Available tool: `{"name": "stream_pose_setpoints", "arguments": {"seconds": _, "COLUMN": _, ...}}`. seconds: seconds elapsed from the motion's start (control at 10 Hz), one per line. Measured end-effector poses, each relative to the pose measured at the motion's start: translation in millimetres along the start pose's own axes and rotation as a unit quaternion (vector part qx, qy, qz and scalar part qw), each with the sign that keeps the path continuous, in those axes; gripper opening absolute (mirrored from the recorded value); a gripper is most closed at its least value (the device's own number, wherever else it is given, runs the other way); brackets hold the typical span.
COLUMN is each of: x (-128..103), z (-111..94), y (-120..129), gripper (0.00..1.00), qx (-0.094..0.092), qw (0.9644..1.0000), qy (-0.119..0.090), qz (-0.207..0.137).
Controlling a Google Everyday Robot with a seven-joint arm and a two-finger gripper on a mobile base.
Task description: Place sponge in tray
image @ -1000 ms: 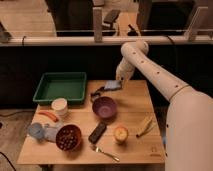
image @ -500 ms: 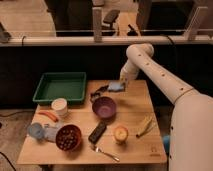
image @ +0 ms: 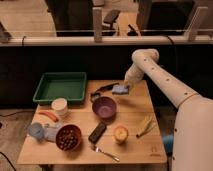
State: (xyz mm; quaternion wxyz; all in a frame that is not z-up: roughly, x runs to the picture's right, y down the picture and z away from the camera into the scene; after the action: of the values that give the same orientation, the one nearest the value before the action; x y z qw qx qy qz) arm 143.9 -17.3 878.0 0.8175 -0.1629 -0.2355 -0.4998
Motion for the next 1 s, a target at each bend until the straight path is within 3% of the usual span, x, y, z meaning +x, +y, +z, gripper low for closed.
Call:
{"name": "stream_pose_setpoints", "arguments": {"seconds": 0.3, "x": -0.9, "z": 1.9, "y": 5.3, "gripper": 0.04, "qx": 0.005, "qw": 1.0, "qy": 0.002, "qz": 0.004}}
{"name": "stream_pose_setpoints", "arguments": {"seconds": 0.7, "x": -0.4, "z": -10.9, "y": -46.9, "gripper": 0.04, "qx": 0.03, "qw": 0.9979, "qy": -0.006, "qz": -0.057}}
{"name": "stream_pose_setpoints", "arguments": {"seconds": 1.0, "x": 1.1, "z": -16.2, "y": -66.8, "gripper": 0.04, "qx": 0.041, "qw": 0.9954, "qy": -0.012, "qz": -0.085}}
